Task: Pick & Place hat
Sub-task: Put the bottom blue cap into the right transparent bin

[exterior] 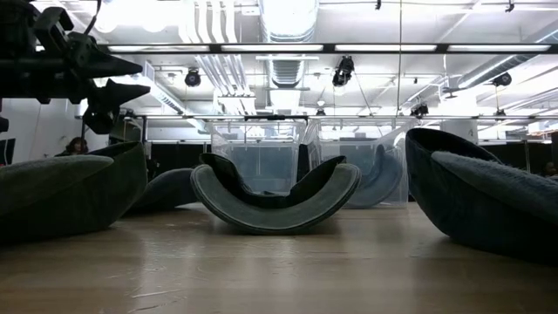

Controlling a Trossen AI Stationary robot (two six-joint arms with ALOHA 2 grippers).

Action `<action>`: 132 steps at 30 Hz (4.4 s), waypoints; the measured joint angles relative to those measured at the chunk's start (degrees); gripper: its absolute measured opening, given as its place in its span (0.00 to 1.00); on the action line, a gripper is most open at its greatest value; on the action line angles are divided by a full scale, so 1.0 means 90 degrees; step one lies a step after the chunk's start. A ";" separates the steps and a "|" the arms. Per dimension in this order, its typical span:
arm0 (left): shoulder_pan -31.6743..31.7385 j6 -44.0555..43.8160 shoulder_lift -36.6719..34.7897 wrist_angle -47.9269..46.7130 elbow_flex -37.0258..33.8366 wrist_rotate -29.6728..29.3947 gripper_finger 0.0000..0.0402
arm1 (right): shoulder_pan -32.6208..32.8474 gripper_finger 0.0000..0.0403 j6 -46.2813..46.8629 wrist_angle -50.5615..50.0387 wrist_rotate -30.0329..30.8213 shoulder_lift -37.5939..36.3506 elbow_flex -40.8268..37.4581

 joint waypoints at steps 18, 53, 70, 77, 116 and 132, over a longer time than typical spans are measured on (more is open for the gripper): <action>0.0002 -0.0103 0.0002 0.0002 0.0000 -0.0002 0.42 | -0.0025 0.56 -0.0167 0.2813 0.1071 0.0013 -0.1804; 0.0002 -0.0103 0.0002 0.0000 0.0126 -0.0027 0.42 | -0.0008 0.02 -0.1982 -0.0410 0.5014 -0.1496 -0.0254; 0.0001 -0.0266 0.0002 0.0002 0.0138 -0.0029 0.42 | -0.0218 0.02 -0.6170 -0.0937 0.8411 -0.3064 -0.0282; 0.0002 -0.0268 0.0002 0.0002 0.0138 -0.0335 0.42 | -0.0348 0.02 -0.7054 -0.0935 0.8746 -0.3336 -0.0285; 0.0000 -0.0575 0.0002 0.0002 0.0138 -0.0862 0.42 | -0.5932 0.02 -0.6387 -0.0114 0.0678 -0.5276 -0.0285; 0.0000 -0.0574 0.0002 0.0002 0.0138 -0.0860 0.42 | -0.7327 0.02 -0.7417 0.0289 -0.0925 -0.4492 -0.0285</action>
